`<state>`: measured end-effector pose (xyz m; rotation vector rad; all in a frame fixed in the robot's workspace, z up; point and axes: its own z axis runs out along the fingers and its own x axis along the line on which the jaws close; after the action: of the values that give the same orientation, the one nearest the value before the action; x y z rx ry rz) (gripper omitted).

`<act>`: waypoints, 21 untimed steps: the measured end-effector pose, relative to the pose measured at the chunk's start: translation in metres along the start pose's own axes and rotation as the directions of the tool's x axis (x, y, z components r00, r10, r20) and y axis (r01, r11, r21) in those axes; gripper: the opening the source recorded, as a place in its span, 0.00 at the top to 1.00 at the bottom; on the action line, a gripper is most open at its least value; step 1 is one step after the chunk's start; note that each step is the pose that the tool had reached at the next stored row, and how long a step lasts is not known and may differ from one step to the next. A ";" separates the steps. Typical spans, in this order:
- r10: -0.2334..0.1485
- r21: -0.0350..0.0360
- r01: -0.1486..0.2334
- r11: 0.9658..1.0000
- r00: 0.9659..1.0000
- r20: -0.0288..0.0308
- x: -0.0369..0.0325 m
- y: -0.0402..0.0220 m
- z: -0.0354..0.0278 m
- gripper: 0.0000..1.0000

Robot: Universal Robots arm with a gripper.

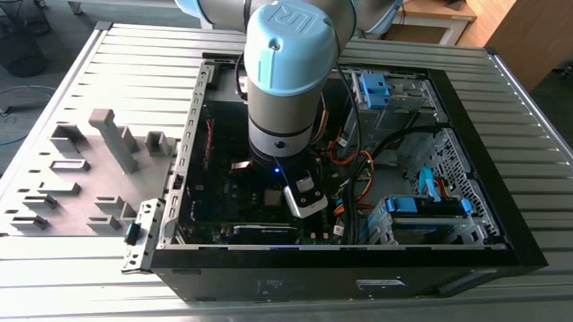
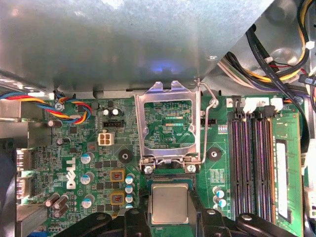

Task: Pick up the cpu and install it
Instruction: 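Place the cpu into insertion slot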

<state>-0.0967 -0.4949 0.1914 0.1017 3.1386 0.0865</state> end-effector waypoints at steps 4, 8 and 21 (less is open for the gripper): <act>0.000 -0.001 0.000 1.000 1.000 0.000 0.0000 0.0001 0.0007 0.59; 0.000 -0.001 0.000 1.000 1.000 0.000 0.0000 0.0001 0.0008 0.59; 0.000 -0.001 0.000 1.000 1.000 0.000 0.0000 0.0003 -0.0025 0.52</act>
<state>-0.0967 -0.4948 0.1939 0.1018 3.1383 0.0876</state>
